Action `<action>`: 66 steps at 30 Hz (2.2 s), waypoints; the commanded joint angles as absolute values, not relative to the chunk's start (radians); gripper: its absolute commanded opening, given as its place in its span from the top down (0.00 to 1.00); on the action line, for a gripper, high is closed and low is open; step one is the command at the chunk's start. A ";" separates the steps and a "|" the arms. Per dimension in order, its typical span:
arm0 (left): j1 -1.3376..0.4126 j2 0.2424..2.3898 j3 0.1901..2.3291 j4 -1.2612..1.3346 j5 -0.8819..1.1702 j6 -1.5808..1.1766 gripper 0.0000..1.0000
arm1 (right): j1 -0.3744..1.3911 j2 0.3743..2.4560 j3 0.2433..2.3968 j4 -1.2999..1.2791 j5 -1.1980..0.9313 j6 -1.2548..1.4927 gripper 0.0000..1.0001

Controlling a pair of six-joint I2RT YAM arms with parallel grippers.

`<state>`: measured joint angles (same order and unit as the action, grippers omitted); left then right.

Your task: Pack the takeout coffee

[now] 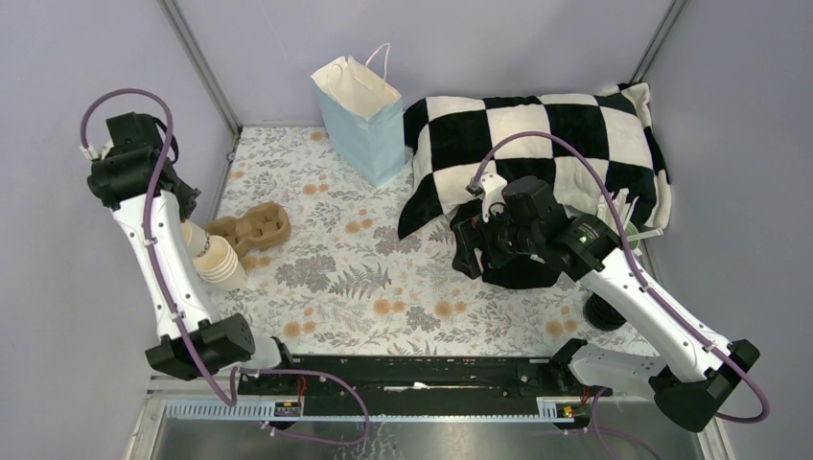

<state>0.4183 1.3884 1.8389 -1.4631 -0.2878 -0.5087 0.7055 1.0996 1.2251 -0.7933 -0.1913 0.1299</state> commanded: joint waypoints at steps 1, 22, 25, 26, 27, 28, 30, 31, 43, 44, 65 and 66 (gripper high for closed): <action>0.424 1.302 1.988 -1.446 -0.248 -0.524 1.00 | 0.716 1.105 1.252 -0.779 -0.148 0.114 0.00; -0.899 1.314 1.299 -0.931 -0.336 -0.758 1.00 | 0.715 1.068 1.446 -0.935 0.248 0.215 0.00; -1.067 1.389 1.302 -0.885 -0.341 -0.749 1.00 | 0.715 1.054 1.477 -0.936 0.315 0.254 0.00; -1.116 1.414 1.307 -0.862 -0.336 -0.732 1.00 | 0.715 1.048 1.486 -0.936 0.340 0.268 0.00; -1.157 1.435 1.314 -0.843 -0.330 -0.717 1.00 | 0.715 1.039 1.496 -0.935 0.368 0.285 0.00; -1.193 1.458 1.317 -0.823 -0.326 -0.701 1.00 | 0.715 1.028 1.503 -0.936 0.406 0.304 0.00; -1.246 1.506 1.326 -0.786 -0.319 -0.658 1.00 | 0.715 0.990 1.512 -0.924 0.485 0.341 0.00; -1.264 1.535 1.335 -0.773 -0.318 -0.634 1.00 | 0.716 0.966 1.514 -0.912 0.516 0.350 0.00; -1.366 1.862 1.665 -0.724 -0.291 -0.294 1.00 | 0.715 0.779 1.568 -0.808 0.641 0.314 0.00; -1.376 1.893 1.705 -0.731 -0.281 -0.265 1.00 | 0.715 0.777 1.571 -0.808 0.640 0.316 0.00; -1.493 2.270 2.218 -0.909 -0.274 -0.048 0.87 | 0.715 0.755 1.562 -0.839 0.584 0.314 0.00; -1.493 2.266 2.217 -0.908 -0.279 -0.050 0.87 | 0.715 0.755 1.559 -0.837 0.579 0.314 0.00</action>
<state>-1.4960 2.2734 2.1628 -0.9035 -0.2588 -0.0597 0.7090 0.7605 1.5658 -0.8558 0.5930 0.3187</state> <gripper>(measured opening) 0.119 0.994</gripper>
